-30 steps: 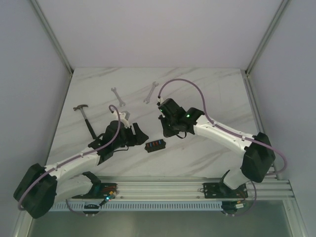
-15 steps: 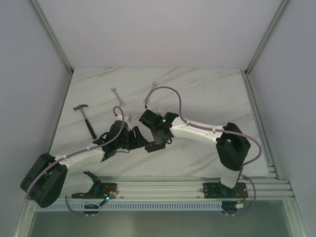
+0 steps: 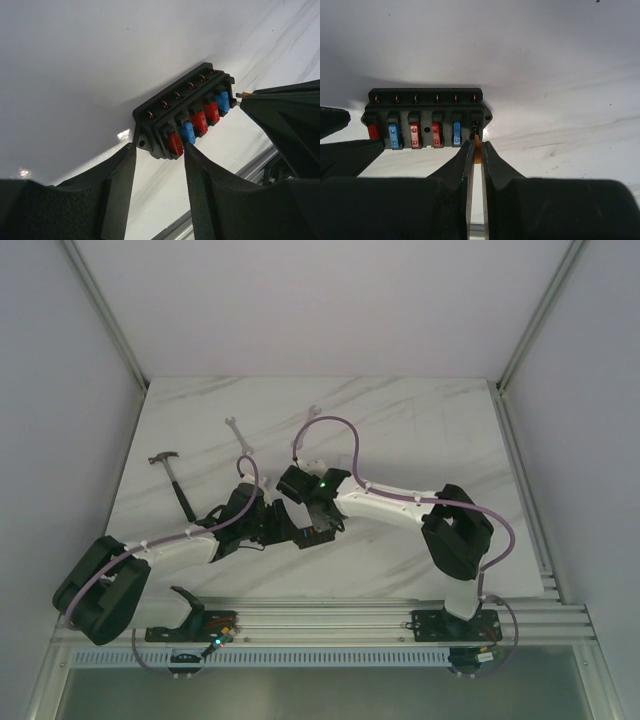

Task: Snap on the fuse box
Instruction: Install the fuse at the fuse box base.

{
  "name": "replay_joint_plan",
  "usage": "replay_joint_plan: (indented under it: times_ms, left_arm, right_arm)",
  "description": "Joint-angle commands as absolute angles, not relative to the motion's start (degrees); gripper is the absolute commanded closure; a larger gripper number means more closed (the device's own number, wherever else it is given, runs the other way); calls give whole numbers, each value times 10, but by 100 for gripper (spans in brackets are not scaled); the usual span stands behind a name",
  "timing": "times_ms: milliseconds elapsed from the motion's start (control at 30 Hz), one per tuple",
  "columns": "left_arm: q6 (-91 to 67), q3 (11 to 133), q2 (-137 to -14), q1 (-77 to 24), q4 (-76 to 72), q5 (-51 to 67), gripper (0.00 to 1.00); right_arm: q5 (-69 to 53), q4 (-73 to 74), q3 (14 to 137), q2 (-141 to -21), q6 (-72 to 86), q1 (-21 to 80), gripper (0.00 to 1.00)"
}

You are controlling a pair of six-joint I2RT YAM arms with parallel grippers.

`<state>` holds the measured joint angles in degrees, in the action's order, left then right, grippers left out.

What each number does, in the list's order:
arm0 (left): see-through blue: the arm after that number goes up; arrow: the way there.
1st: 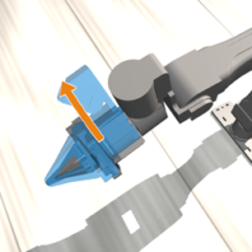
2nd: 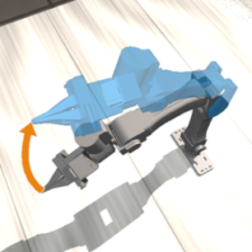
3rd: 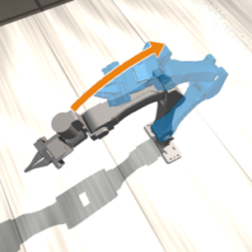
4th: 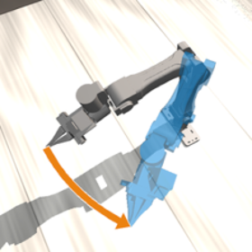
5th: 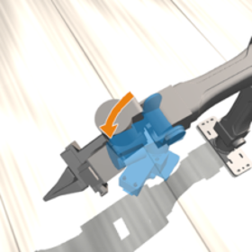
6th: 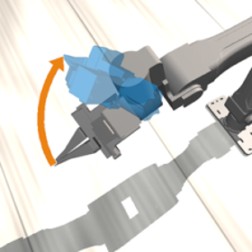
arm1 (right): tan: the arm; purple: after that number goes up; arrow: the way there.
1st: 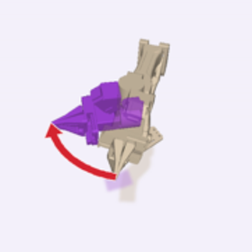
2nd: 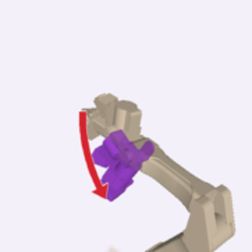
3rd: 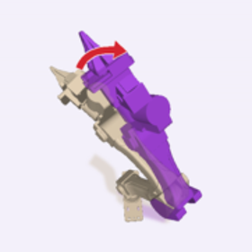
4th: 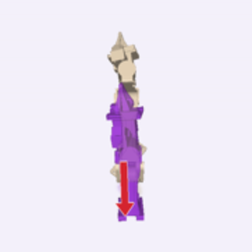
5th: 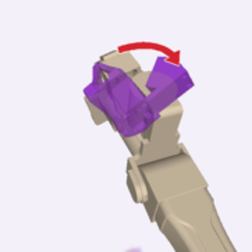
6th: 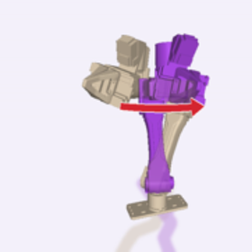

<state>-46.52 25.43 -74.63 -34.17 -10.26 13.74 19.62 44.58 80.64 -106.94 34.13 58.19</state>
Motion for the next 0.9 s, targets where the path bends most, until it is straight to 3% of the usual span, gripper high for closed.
replay_joint_plan:
  times_ms: [0, 867]
  left_arm:
    - [-468, 267, -753, -340, -102, 149, 48]
    - [-469, 266, -768, -340, -102, 152, 52]
  right_arm:
    - [223, 456, 828, -1089, 352, 585, 100]
    - [242, 448, 829, -1072, 349, 585, 100]
